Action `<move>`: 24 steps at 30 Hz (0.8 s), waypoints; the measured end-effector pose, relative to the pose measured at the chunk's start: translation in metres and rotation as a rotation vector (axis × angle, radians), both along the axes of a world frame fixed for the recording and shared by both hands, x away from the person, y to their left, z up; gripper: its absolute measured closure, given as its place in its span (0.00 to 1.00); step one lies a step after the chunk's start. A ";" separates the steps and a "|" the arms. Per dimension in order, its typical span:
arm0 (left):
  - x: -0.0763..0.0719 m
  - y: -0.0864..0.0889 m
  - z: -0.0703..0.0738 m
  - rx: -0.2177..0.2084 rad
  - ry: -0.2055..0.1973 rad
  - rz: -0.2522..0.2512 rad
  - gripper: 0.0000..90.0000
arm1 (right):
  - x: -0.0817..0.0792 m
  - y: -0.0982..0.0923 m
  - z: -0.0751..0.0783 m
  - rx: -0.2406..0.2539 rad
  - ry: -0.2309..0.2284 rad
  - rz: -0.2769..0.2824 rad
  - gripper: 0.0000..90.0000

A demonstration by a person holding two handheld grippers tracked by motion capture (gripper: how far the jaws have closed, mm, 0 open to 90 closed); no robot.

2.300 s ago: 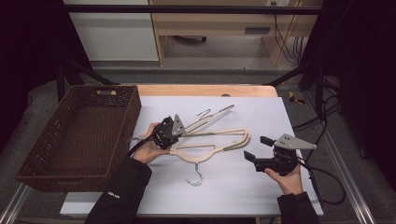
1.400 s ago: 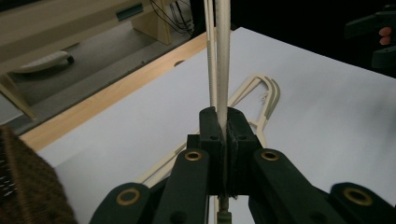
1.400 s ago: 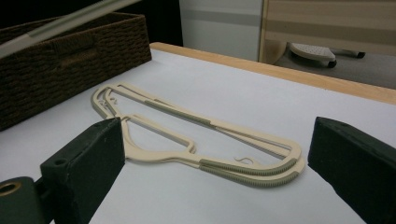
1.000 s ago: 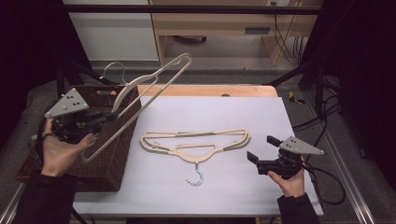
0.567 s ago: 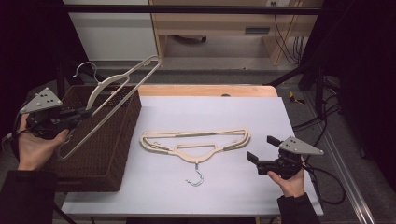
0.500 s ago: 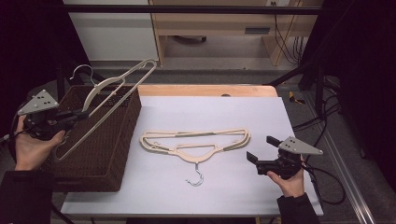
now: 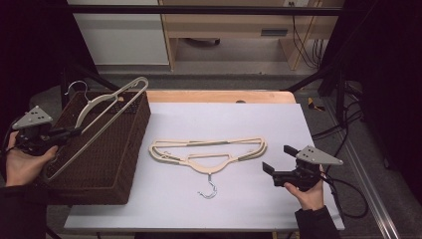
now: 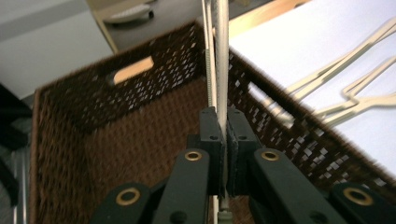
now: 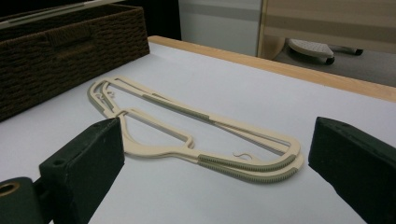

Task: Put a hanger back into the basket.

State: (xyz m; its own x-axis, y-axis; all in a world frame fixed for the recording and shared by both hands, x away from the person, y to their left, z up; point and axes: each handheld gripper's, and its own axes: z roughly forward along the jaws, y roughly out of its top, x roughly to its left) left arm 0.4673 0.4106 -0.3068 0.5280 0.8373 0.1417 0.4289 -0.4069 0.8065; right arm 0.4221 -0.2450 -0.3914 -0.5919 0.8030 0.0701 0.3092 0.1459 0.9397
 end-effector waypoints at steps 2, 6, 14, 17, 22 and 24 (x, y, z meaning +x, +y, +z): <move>0.000 0.003 -0.005 0.011 0.017 0.008 0.97 | 0.000 0.000 0.000 -0.003 -0.001 -0.003 0.04; -0.001 0.007 -0.012 0.000 0.023 0.012 0.97 | 0.000 -0.001 0.000 -0.002 -0.003 -0.002 0.04; -0.005 0.013 -0.019 -0.012 0.045 0.021 0.97 | 0.001 0.001 -0.001 -0.008 0.006 -0.001 0.04; -0.003 0.011 -0.021 -0.003 0.064 0.038 0.97 | 0.001 0.002 -0.001 -0.009 0.008 0.000 0.04; -0.001 0.018 -0.027 -0.015 0.090 0.057 0.97 | 0.001 0.002 -0.002 -0.011 0.007 0.005 0.04; 0.000 0.021 -0.033 -0.015 0.108 0.059 0.97 | 0.001 0.002 -0.002 -0.017 0.008 0.009 0.04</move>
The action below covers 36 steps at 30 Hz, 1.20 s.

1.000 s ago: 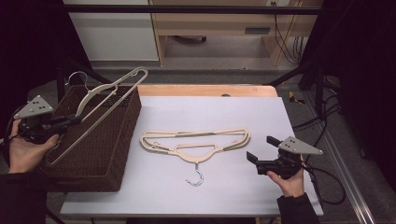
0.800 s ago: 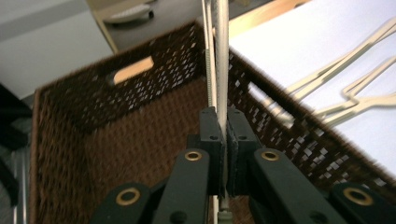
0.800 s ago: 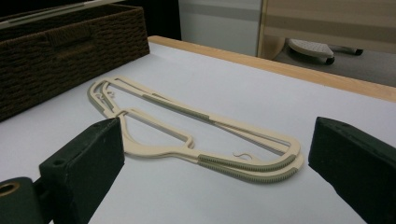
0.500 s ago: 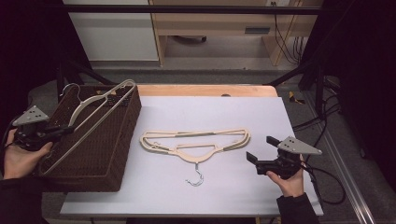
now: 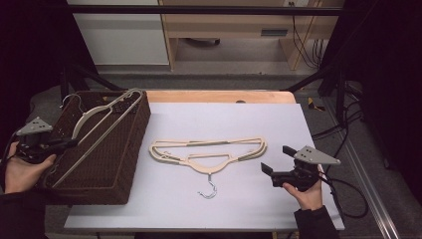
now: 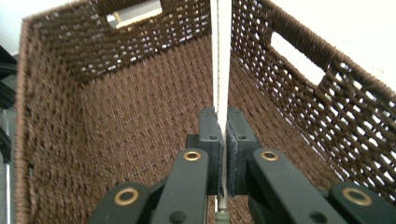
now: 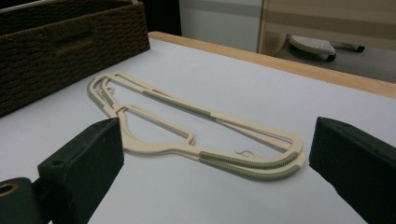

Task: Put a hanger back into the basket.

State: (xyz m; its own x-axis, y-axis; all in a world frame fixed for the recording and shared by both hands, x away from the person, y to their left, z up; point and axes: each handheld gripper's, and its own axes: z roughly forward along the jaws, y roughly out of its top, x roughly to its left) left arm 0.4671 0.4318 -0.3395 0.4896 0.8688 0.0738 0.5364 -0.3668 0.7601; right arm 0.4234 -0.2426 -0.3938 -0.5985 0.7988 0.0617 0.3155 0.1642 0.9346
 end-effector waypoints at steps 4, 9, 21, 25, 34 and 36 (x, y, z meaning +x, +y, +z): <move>0.002 0.002 -0.006 0.016 0.020 0.010 0.97 | 0.000 0.001 -0.001 0.002 0.008 -0.002 0.04; 0.009 0.001 -0.018 0.019 0.067 0.020 0.96 | 0.001 0.001 -0.001 -0.008 0.003 0.002 0.04; 0.023 0.002 -0.036 0.107 0.157 0.146 0.91 | 0.000 0.002 -0.002 -0.012 0.006 0.009 0.04; 0.029 0.002 -0.040 0.109 0.202 0.205 0.87 | 0.001 0.002 -0.002 -0.010 0.008 0.004 0.04; 0.036 0.006 -0.051 0.116 0.220 0.265 0.71 | 0.001 0.003 -0.003 -0.016 0.006 0.013 0.03; 0.036 0.009 -0.051 0.117 0.200 0.294 0.66 | 0.001 0.003 -0.002 -0.012 0.007 0.010 0.03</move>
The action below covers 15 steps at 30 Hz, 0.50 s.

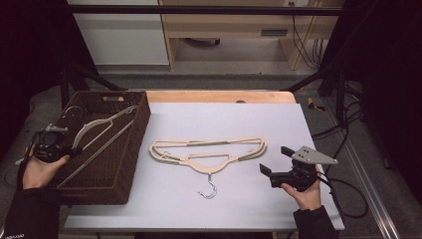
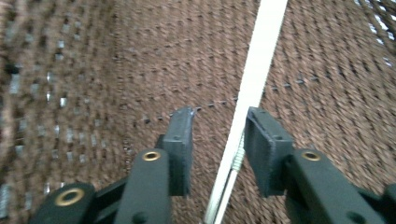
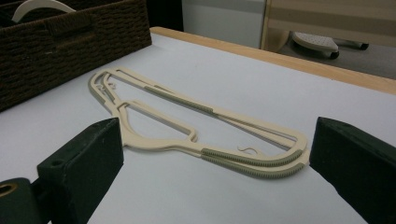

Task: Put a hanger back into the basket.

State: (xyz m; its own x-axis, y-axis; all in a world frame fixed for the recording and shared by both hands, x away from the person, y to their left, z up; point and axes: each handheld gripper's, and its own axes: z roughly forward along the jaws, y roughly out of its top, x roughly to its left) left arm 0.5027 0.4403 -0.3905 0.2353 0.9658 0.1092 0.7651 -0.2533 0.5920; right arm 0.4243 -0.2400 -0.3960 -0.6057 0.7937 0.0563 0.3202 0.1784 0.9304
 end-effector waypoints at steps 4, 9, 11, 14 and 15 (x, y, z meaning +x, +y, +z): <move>-0.002 0.004 0.004 -0.012 -0.035 0.019 0.64 | 0.000 0.000 0.000 0.003 0.001 0.000 0.03; -0.003 0.006 0.003 0.006 -0.040 0.043 0.68 | 0.000 0.001 0.000 0.000 0.000 0.003 0.04; -0.002 0.007 0.002 0.011 -0.037 0.062 0.72 | 0.000 0.001 0.000 0.000 -0.001 0.003 0.04; 0.001 0.006 0.000 0.023 -0.023 0.088 0.75 | 0.000 0.000 0.000 0.000 -0.001 0.003 0.03; 0.001 0.007 0.000 0.021 -0.020 0.091 0.77 | 0.000 0.000 0.000 0.000 -0.001 0.004 0.03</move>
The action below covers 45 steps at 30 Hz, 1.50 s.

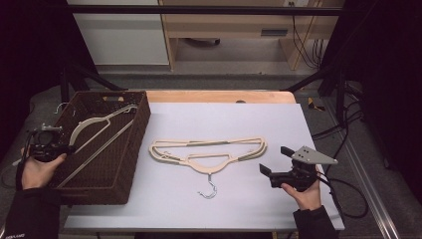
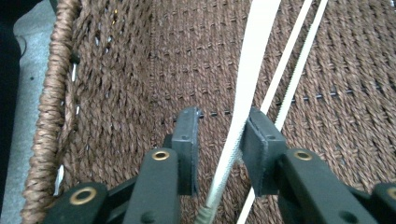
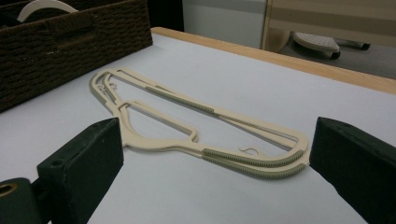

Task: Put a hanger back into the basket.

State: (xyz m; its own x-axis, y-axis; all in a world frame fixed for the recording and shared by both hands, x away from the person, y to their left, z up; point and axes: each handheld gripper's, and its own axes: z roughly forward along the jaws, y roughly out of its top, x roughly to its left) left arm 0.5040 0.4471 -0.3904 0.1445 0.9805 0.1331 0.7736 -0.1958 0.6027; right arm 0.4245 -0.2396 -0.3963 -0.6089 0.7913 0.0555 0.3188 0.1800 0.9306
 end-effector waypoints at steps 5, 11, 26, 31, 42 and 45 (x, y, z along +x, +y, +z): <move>0.003 0.001 -0.003 0.010 0.027 0.042 0.76 | 0.000 0.000 0.000 0.000 0.001 0.000 0.04; -0.002 0.002 0.001 0.000 0.006 0.021 0.70 | 0.000 0.000 0.000 0.000 0.001 0.001 0.04; -0.032 -0.003 0.041 -0.140 -0.262 -0.035 0.58 | -0.001 -0.001 0.001 0.008 -0.002 0.004 0.04; -0.052 -0.024 0.061 -0.228 -0.414 -0.127 0.39 | -0.002 -0.001 0.002 0.014 -0.004 -0.002 0.04; -0.083 -0.095 0.078 -0.355 -0.575 -0.351 0.14 | -0.001 0.007 0.004 0.006 -0.013 0.031 0.04; -0.088 -0.118 0.072 -0.381 -0.582 -0.409 0.12 | -0.001 0.011 0.005 0.005 -0.014 0.038 0.04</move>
State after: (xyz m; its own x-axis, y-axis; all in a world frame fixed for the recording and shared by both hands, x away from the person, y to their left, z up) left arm 0.4162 0.3295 -0.3182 0.5123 0.8580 -0.0355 0.2268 -0.0953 0.9693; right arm 0.4236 -0.2285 -0.3912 -0.6390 0.7675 0.0506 0.2990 0.1872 0.9357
